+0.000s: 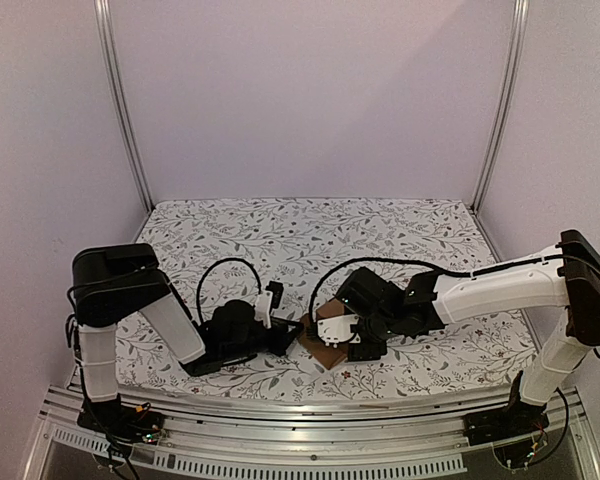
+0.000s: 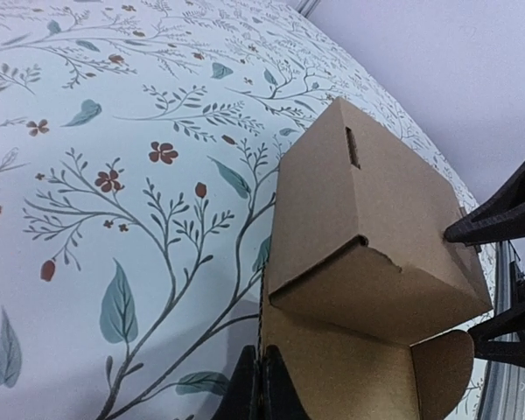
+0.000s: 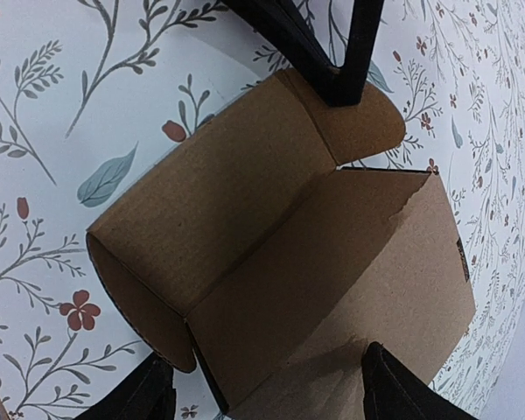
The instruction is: Fold the paper box
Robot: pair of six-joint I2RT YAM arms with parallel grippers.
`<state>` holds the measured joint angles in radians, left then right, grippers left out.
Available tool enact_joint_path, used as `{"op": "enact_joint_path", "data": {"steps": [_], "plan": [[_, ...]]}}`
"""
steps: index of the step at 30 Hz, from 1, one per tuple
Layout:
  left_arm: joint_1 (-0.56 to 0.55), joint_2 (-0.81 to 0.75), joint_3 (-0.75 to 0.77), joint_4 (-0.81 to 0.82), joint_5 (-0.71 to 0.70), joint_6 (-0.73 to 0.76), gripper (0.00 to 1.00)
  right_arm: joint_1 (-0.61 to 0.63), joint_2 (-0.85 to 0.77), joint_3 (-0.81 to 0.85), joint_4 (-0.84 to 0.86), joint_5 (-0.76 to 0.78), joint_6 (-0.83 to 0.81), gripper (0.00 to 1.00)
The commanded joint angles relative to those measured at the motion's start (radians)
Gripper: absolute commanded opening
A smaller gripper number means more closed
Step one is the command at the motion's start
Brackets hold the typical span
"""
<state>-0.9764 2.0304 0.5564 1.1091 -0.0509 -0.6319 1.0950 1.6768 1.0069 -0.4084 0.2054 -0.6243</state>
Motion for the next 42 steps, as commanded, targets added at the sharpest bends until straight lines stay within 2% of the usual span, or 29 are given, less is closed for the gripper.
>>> {"op": "enact_joint_path", "data": {"steps": [1,10,19,37,42], "plan": [[0.005,-0.014,0.023,-0.054,0.005,0.087,0.00,0.006,0.040,-0.007,-0.077,-0.052,0.020,0.72],[-0.054,-0.062,0.072,-0.180,-0.040,0.300,0.00,0.005,0.043,-0.007,-0.076,-0.049,0.021,0.72],[-0.117,-0.036,0.058,-0.114,-0.116,0.391,0.00,0.006,0.041,-0.005,-0.073,-0.027,0.036,0.73],[-0.176,0.012,-0.009,0.063,-0.235,0.477,0.00,0.002,0.061,-0.008,-0.077,-0.038,0.033,0.73],[-0.179,0.011,-0.001,0.046,-0.244,0.466,0.00,0.003,0.059,-0.006,-0.083,-0.047,0.031,0.73]]}}
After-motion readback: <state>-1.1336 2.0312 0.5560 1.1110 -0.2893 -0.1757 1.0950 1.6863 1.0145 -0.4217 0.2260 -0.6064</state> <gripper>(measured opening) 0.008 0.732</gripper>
